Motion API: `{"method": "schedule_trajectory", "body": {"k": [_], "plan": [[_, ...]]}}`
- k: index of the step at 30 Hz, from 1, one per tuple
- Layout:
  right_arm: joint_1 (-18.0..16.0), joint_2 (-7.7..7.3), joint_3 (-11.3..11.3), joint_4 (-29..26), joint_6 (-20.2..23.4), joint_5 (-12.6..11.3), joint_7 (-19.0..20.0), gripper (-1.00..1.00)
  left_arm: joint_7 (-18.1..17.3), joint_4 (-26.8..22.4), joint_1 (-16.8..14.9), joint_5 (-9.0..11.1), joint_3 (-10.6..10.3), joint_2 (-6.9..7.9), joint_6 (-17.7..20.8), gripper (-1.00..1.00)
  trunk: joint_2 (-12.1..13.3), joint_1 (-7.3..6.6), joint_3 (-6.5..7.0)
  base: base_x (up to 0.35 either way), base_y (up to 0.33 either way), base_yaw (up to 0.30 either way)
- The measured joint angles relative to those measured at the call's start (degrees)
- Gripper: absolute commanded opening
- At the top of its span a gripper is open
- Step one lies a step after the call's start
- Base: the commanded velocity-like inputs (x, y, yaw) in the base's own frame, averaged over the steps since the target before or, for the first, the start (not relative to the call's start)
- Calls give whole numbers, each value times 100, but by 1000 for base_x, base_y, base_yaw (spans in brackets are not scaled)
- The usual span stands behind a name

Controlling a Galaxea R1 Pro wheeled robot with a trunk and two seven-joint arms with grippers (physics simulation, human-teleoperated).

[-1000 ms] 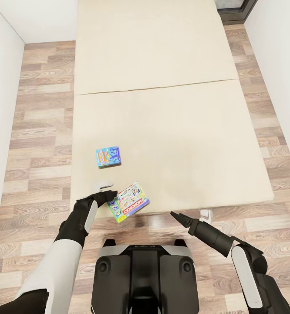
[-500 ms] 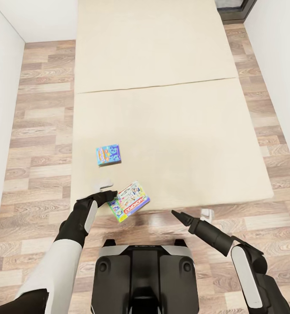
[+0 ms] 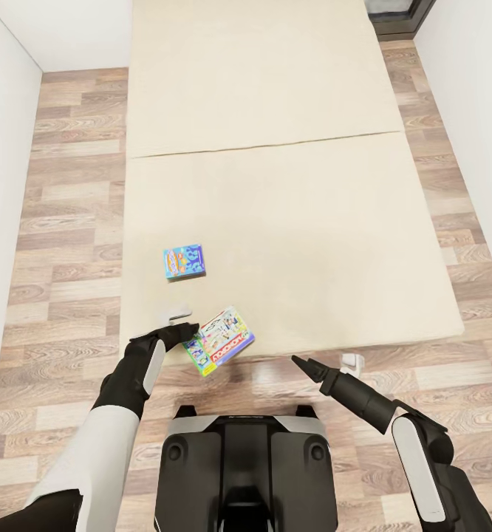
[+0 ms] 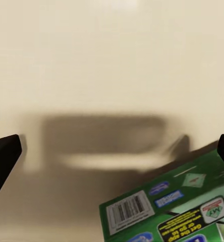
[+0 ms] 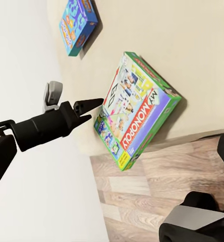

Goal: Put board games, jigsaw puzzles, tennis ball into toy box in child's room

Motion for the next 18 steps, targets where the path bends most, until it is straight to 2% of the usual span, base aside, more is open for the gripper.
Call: {"method": "schedule_trajectory", "body": {"k": [9,18], "plan": [[0,0,-4,0,-2,2,-1,100,-2,-5,0,8,4,1,5,100,0,1,0,-8,0,0],[0,0,2,0,-5,1,-1,100,-5,6,0,9,6,-6,8,100,0,1,0,-121,0,0]]}}
